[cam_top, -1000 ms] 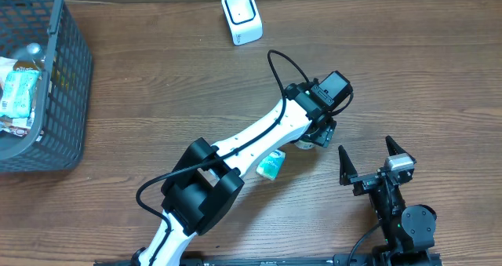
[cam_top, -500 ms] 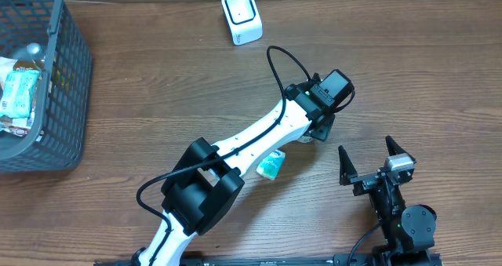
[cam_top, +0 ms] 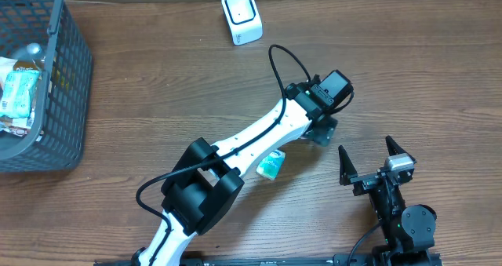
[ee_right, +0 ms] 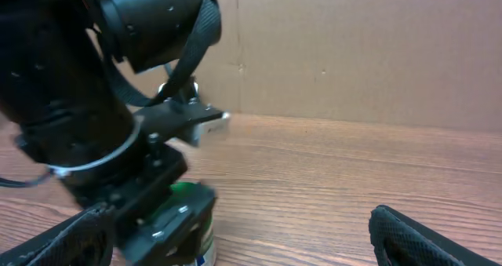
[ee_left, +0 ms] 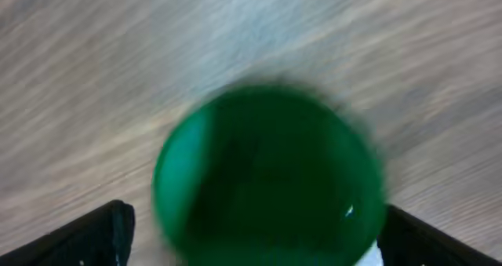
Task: Scan the item barcode
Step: 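Lower the jar and set it upright on the table, release, then grasp the small green-white tissue pack with the left gripper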
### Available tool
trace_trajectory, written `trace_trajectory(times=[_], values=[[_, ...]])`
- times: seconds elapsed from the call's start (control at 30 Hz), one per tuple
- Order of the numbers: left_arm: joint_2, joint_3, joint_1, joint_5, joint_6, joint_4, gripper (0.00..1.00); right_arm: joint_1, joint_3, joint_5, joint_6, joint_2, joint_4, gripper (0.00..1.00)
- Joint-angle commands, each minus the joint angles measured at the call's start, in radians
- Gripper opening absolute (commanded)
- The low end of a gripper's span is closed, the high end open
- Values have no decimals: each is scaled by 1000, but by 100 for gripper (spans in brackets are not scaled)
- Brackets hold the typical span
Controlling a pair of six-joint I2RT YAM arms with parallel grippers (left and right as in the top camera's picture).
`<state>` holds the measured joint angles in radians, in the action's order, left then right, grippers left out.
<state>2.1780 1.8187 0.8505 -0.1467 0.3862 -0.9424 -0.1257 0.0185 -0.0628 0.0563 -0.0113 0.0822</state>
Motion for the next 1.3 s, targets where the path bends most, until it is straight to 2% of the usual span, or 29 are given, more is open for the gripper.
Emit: trace_trajectory(times=[0.0,0.13,0.3,0.37,0.4,0.43,0.47,0.53,0.67,0.87,0.97,1.27], values=[[-54,106,-15,4,-18,-111,100,3,-11,9,5,7,-4,100],[-118,178,-51,14,-113,-293,100,3,-11,9,5,7,-4,100],[-128,164,-136,42,-117,-452,100,3,-11,9,5,7,-4,100],[-128,127,-172,116,-118,-449,91,3,-11,9,5,7,-4,100],[-128,66,-204,180,-122,-418,70,3,-11,9,5,7,-4,100],[-128,30,-217,194,-122,-401,54,3,-11,9,5,7,-4,100],[-127,-24,-231,216,-121,-373,30,3,-11,9,5,7,-4,100],[-127,-82,-241,248,-122,-341,4,3,-11,9,5,7,-4,100],[-127,-196,-244,362,-147,-255,6,3,-11,9,5,7,-4,100],[-125,-291,-214,376,-148,-177,39,3,-11,9,5,7,-4,100],[-125,-318,-203,376,-147,-147,41,3,-11,9,5,7,-4,100],[-125,-417,-197,376,-146,-73,40,3,-11,9,5,7,-4,100]])
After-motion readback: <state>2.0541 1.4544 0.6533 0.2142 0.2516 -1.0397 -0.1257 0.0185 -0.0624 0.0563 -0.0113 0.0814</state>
